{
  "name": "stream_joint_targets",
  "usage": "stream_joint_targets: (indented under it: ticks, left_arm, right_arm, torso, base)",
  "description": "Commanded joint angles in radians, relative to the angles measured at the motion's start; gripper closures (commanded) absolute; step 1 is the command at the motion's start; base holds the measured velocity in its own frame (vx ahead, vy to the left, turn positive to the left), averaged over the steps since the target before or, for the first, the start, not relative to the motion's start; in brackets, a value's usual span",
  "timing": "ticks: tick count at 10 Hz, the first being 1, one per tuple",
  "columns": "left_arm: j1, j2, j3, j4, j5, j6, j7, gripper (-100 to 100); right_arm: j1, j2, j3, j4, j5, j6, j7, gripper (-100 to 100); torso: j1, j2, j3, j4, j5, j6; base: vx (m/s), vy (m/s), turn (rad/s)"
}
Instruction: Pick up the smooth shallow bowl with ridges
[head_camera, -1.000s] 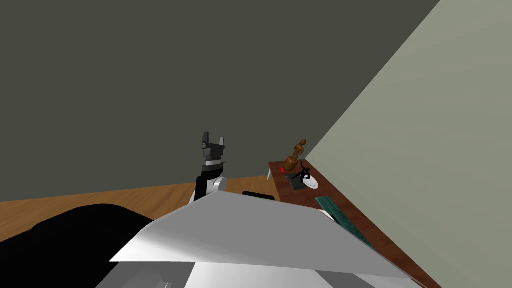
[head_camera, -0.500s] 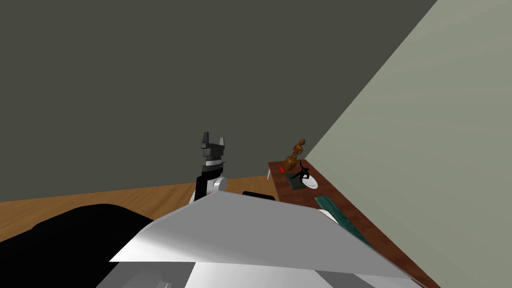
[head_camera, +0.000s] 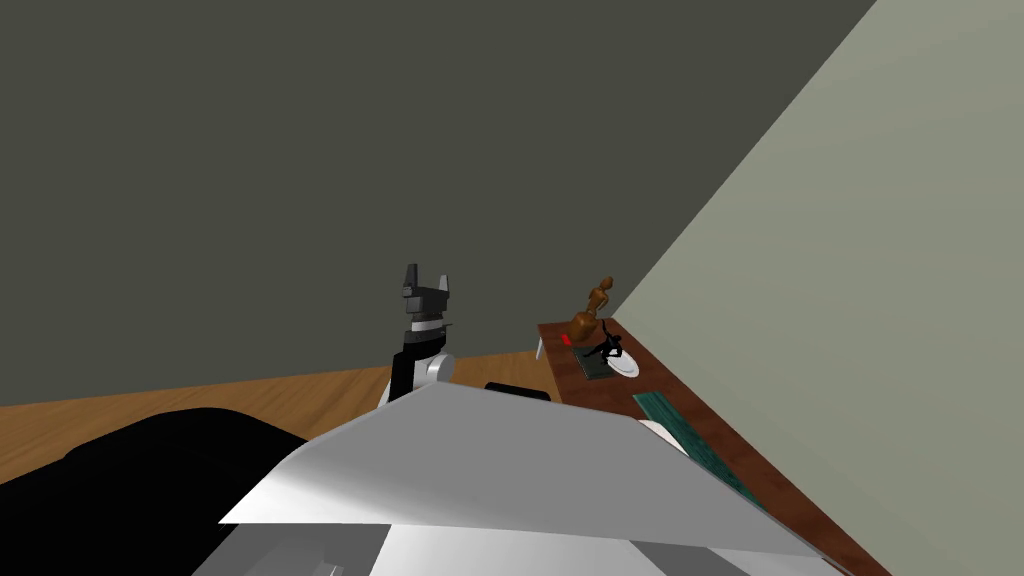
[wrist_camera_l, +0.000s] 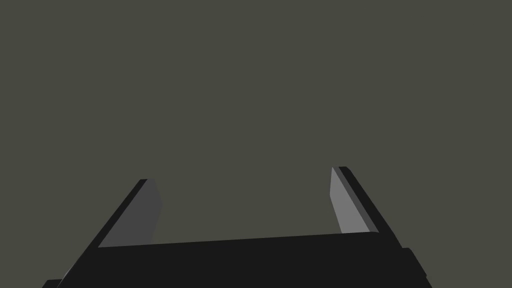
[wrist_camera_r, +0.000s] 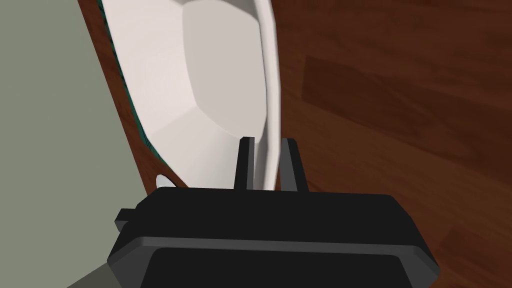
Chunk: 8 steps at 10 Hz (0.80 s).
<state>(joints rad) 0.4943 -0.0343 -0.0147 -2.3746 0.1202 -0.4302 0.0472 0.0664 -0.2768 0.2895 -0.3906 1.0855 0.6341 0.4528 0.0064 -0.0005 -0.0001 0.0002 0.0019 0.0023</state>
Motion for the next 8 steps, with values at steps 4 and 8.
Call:
stream_joint_targets:
  ticks: [4,8]
  left_arm:
    - [0.0,0.0,0.0,0.0,0.0,0.0,0.0,0]
    - [0.0,0.0,0.0,0.0,0.0,0.0,0.0,0]
  right_arm:
    - [0.009,-0.064,-0.018,-0.02,-0.044,-0.06,0.045,100]
    - [0.002,-0.062,-0.014,-0.006,-0.038,-0.064,0.032,0]
  torso:
    - [0.002,0.0,0.0,0.0,0.001,0.0]
    - [-0.004,0.0,0.0,0.0,0.001,0.0]
  base:
    - [-0.005,0.103,0.002]
    - [-0.001,0.027,-0.002]
